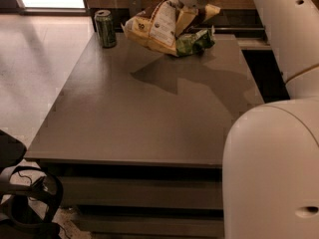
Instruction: Move brown chip bag near green can
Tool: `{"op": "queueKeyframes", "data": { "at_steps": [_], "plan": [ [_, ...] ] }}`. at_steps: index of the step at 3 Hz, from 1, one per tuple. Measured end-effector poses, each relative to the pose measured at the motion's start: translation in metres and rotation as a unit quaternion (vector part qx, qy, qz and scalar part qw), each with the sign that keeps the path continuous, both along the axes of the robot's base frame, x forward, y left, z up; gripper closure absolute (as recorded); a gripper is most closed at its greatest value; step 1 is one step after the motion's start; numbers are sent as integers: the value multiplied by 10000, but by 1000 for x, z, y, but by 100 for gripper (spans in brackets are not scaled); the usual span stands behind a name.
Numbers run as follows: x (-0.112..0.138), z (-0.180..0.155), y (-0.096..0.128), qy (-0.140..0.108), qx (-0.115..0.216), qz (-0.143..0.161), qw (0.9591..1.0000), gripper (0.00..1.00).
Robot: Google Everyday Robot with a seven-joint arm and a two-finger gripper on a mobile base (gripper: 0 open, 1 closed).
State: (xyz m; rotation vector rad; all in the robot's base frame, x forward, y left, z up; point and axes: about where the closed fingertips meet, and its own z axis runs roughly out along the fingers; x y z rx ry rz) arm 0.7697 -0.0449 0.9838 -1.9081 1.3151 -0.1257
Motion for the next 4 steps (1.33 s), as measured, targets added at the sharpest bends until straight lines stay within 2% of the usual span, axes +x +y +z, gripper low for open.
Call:
{"op": "queueKeyframes", "data": {
  "at_steps": [1, 2, 3, 4],
  "plan": [
    [30, 1, 16, -337, -23, -39, 9994, 100],
    [47, 1, 43, -528, -118, -2, 9985, 100],
    [61, -5, 74, -622, -42, 99, 9980, 100],
    [64, -9, 81, -612, -11, 128, 9980, 85]
  ]
}}
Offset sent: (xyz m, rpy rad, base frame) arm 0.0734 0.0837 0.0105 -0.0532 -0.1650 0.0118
